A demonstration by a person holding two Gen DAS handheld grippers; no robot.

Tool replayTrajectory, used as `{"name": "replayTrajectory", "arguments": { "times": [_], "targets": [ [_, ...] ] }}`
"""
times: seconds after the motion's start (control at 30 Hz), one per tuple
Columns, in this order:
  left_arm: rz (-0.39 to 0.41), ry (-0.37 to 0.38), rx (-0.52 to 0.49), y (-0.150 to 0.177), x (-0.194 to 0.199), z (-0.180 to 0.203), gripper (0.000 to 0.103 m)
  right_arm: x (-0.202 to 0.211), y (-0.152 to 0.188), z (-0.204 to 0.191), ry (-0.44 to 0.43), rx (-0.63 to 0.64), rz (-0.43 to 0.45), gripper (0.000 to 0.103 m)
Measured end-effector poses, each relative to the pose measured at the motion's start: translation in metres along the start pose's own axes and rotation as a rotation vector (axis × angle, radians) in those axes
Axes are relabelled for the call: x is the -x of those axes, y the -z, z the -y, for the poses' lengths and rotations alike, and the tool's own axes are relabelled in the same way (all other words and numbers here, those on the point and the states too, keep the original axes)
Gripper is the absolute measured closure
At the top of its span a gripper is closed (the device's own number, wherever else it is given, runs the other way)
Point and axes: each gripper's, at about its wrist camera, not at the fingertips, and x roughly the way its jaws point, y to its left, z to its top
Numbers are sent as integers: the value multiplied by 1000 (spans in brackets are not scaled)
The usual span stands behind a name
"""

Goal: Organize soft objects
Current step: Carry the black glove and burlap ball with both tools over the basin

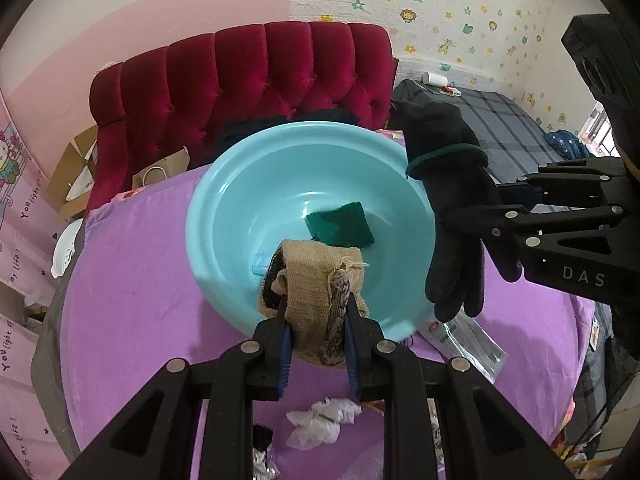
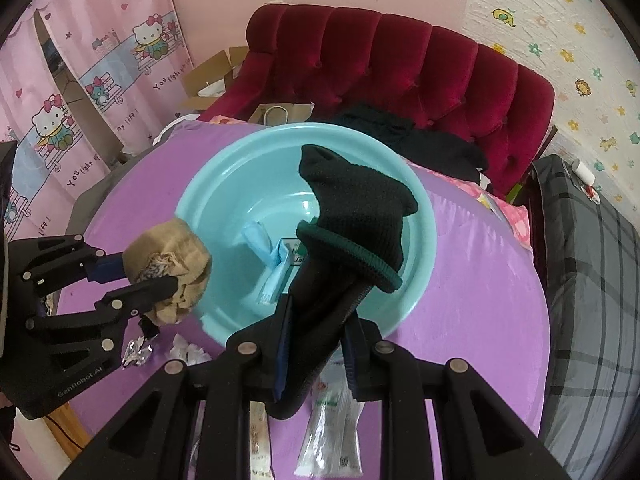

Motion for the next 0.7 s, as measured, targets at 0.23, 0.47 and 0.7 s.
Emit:
{"name": "replayTrajectory", "arguments": {
  "times": [0.23, 0.47, 0.7],
  "targets": [
    [4, -5, -12, -20, -18, -6, 79, -22, -17, 3, 2, 20, -19, 80],
    [-15, -10, -17, -34, -46, -10, 79, -54, -31, 8, -2, 4, -48, 79],
    [-46, -16, -13, -40, -80, -15, 79, -88, -39, 15, -2, -23, -75, 79]
  ]
}}
